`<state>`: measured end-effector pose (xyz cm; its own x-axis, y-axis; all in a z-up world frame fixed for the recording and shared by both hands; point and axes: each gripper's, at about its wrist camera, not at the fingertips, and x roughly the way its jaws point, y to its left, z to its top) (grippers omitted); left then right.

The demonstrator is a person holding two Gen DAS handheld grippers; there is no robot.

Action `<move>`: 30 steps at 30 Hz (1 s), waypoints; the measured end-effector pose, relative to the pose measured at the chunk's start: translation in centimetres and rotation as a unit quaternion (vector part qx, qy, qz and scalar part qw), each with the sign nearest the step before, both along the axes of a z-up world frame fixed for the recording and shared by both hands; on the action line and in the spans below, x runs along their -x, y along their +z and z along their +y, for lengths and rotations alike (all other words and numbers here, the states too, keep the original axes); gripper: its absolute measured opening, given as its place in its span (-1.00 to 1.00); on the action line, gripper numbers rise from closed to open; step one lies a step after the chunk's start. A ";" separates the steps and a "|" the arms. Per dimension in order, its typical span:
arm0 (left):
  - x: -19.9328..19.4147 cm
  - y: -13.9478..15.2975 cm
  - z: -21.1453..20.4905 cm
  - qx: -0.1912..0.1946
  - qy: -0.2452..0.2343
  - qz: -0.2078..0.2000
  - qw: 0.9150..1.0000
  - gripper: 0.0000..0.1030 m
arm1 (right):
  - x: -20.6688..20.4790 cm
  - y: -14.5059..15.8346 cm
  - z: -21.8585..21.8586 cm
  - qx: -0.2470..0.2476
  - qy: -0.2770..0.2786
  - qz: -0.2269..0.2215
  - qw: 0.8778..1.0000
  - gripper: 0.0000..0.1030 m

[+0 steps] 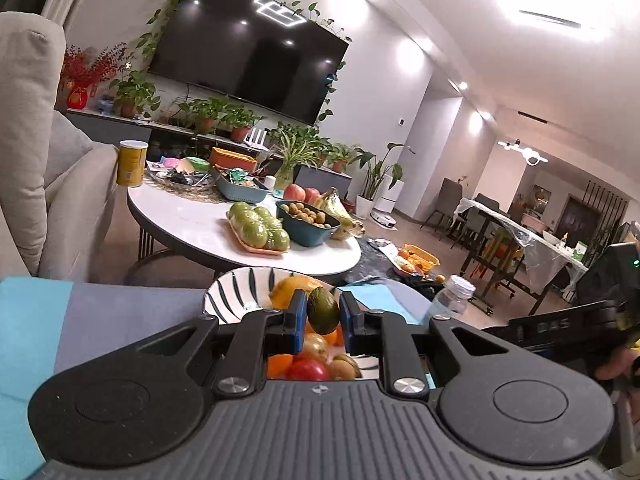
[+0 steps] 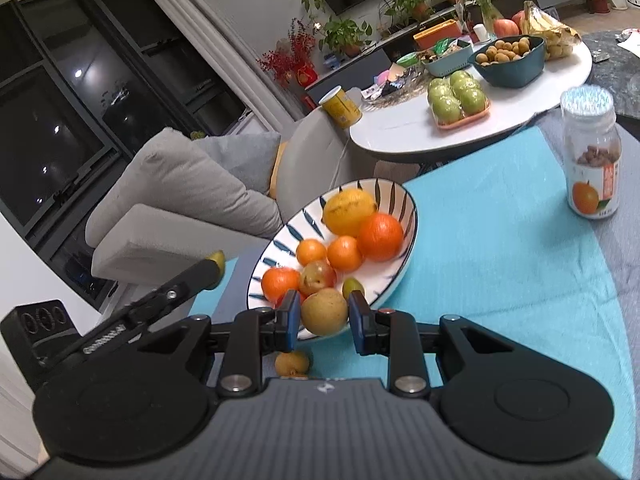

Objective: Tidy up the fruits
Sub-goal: 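Lower the brown fruit and green fruit into the striped bowl and open both grippers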

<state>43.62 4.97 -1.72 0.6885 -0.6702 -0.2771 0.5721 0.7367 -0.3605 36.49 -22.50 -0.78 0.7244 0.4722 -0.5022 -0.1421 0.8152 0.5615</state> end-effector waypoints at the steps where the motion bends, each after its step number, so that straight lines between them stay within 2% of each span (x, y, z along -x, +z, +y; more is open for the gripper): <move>1: -0.4 -0.1 -0.1 -0.002 0.001 0.002 1.000 -0.68 | -0.1 0.1 -0.1 -0.001 -0.001 -0.001 1.000 -0.30; 8: -2.0 -0.7 -0.3 -0.014 0.008 0.011 1.000 -0.68 | -1.3 0.5 -0.6 -0.004 -0.014 -0.002 1.000 -0.30; 11: -2.6 -0.6 -1.0 -0.035 0.007 0.005 0.999 -0.68 | -1.9 0.5 -0.5 -0.001 -0.014 -0.004 1.000 -0.30; 15: -3.6 -0.6 -1.3 -0.039 0.016 -0.001 0.999 -0.68 | -2.8 0.6 -0.3 0.003 -0.013 -0.004 1.000 -0.30; 23: -6.5 -1.6 -1.0 -0.047 0.036 0.026 0.998 -0.68 | -5.0 0.7 -0.1 0.002 -0.012 0.000 1.000 -0.30; 30: -6.5 -2.7 -1.6 -0.063 0.026 0.029 0.997 -0.68 | -7.5 -0.1 1.3 -0.012 -0.001 0.018 1.000 -0.30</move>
